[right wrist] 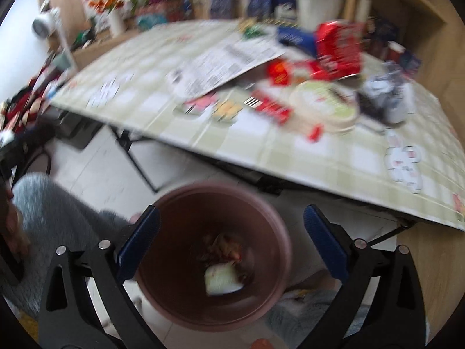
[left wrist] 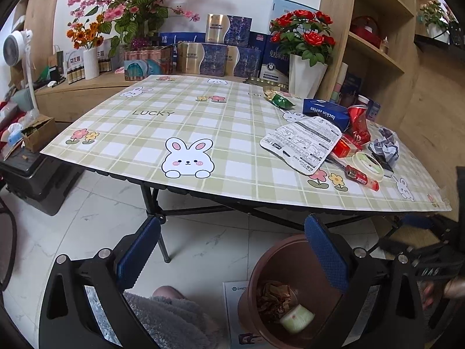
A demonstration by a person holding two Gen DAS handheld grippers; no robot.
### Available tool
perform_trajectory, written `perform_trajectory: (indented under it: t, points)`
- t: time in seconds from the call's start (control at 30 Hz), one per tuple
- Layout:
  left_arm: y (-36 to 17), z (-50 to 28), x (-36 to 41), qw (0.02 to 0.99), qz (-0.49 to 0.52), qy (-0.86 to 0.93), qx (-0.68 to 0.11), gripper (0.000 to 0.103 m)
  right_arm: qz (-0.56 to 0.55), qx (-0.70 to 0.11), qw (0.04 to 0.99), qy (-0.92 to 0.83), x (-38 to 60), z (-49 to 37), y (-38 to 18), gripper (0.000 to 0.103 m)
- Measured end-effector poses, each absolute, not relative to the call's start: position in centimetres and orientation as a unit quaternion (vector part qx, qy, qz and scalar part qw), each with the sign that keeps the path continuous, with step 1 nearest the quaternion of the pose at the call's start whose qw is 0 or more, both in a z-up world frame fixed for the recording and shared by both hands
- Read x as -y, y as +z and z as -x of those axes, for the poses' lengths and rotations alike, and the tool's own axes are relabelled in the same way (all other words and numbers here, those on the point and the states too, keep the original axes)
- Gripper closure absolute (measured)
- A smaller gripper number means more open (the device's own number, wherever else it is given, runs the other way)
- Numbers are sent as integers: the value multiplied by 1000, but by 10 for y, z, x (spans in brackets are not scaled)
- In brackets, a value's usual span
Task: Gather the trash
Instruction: 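Lower the white bowl over the bin and open the right tool, then reach the left tool to the flower-print plastic pouch and grasp it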
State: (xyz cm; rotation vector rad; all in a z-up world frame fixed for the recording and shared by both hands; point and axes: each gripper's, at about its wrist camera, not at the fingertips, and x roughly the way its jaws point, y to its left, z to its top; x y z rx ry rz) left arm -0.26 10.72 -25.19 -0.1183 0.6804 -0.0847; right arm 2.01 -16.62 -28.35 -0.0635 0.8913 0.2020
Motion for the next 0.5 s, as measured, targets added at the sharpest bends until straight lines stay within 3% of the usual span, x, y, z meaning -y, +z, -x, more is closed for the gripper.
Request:
perform_trajectory:
  t: [0.5]
  points:
    - [-252,3,-81,941,-5,-52,-334,6,-36,-383,923,26,241,-9,-251,6]
